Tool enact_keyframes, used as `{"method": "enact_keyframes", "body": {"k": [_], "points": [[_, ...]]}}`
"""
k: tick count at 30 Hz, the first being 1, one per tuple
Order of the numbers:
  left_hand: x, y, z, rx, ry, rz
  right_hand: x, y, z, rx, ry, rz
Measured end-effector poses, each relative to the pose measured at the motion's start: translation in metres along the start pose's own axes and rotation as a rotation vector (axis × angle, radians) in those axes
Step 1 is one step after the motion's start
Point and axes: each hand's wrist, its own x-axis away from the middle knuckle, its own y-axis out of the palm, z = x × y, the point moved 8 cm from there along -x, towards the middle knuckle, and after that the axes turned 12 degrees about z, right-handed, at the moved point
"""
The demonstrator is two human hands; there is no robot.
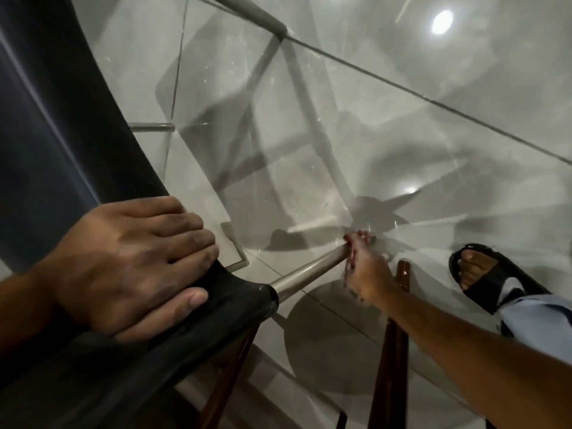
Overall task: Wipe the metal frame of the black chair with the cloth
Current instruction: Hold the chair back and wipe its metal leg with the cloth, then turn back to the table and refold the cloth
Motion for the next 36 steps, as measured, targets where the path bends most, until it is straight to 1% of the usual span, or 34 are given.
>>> {"method": "enact_keyframes", "body": {"k": [2, 6, 9, 10, 12, 14, 17, 19, 21, 22, 23, 24, 25, 26, 27, 28, 30, 32, 33, 34, 36], "points": [[0.011, 0.010, -0.005, 0.008, -0.045, 0.002, -0.027, 0.007, 0.031, 0.004, 0.119, -0.012], [0.016, 0.017, -0.007, -0.001, -0.059, 0.001, -0.050, 0.011, 0.052, 0.144, 0.180, -0.013], [-0.001, -0.002, 0.001, -0.007, 0.005, 0.052, -0.032, -0.001, 0.026, 0.163, 0.154, -0.070], [-0.007, -0.007, 0.004, -0.006, 0.019, 0.037, -0.018, -0.007, 0.011, 0.147, 0.135, -0.102], [-0.012, -0.009, 0.006, -0.020, 0.027, -0.040, 0.021, -0.017, -0.022, -0.013, 0.146, -0.173], [-0.011, -0.007, 0.005, -0.046, 0.017, -0.107, 0.066, -0.034, -0.066, -0.115, 0.079, -0.188], [-0.009, -0.003, 0.008, -0.058, 0.018, -0.149, 0.124, -0.057, -0.128, -0.097, -0.138, -0.240], [-0.009, -0.006, 0.008, -0.063, 0.034, -0.158, 0.144, -0.081, -0.151, 0.047, -0.267, -0.356], [-0.016, -0.013, 0.008, -0.143, 0.101, -0.230, 0.155, -0.118, -0.162, 0.253, -0.402, -0.498], [-0.023, -0.018, 0.012, -0.178, 0.139, -0.288, 0.159, -0.144, -0.166, 0.298, -0.438, -0.533], [-0.033, -0.023, 0.022, -0.180, 0.148, -0.321, 0.165, -0.171, -0.168, 0.308, -0.429, -0.539], [-0.044, -0.025, 0.031, -0.179, 0.062, -0.403, 0.168, -0.200, -0.167, 0.346, -0.396, -0.499], [-0.062, -0.032, 0.041, -0.178, -0.068, -0.415, 0.172, -0.231, -0.166, 0.421, -0.371, -0.431], [-0.083, -0.042, 0.052, -0.126, -0.225, -0.383, 0.176, -0.259, -0.166, 0.483, -0.361, -0.365], [-0.106, -0.060, 0.068, -0.031, -0.384, -0.292, 0.184, -0.291, -0.166, 0.498, -0.351, -0.307], [-0.124, -0.082, 0.090, 0.098, -0.528, -0.166, 0.195, -0.323, -0.169, 0.480, -0.320, -0.248], [-0.145, -0.124, 0.145, 0.314, -0.723, 0.055, 0.219, -0.382, -0.181, 0.394, -0.243, -0.113], [-0.142, -0.164, 0.198, 0.431, -0.912, 0.323, 0.244, -0.425, -0.199, 0.304, -0.216, -0.006], [-0.135, -0.184, 0.225, 0.461, -0.997, 0.439, 0.260, -0.437, -0.212, 0.278, -0.211, 0.010], [-0.125, -0.200, 0.251, 0.493, -1.061, 0.520, 0.279, -0.443, -0.226, 0.230, -0.193, 0.002], [-0.111, -0.225, 0.293, 0.578, -1.141, 0.619, 0.314, -0.442, -0.246, 0.091, -0.174, -0.074]]}}
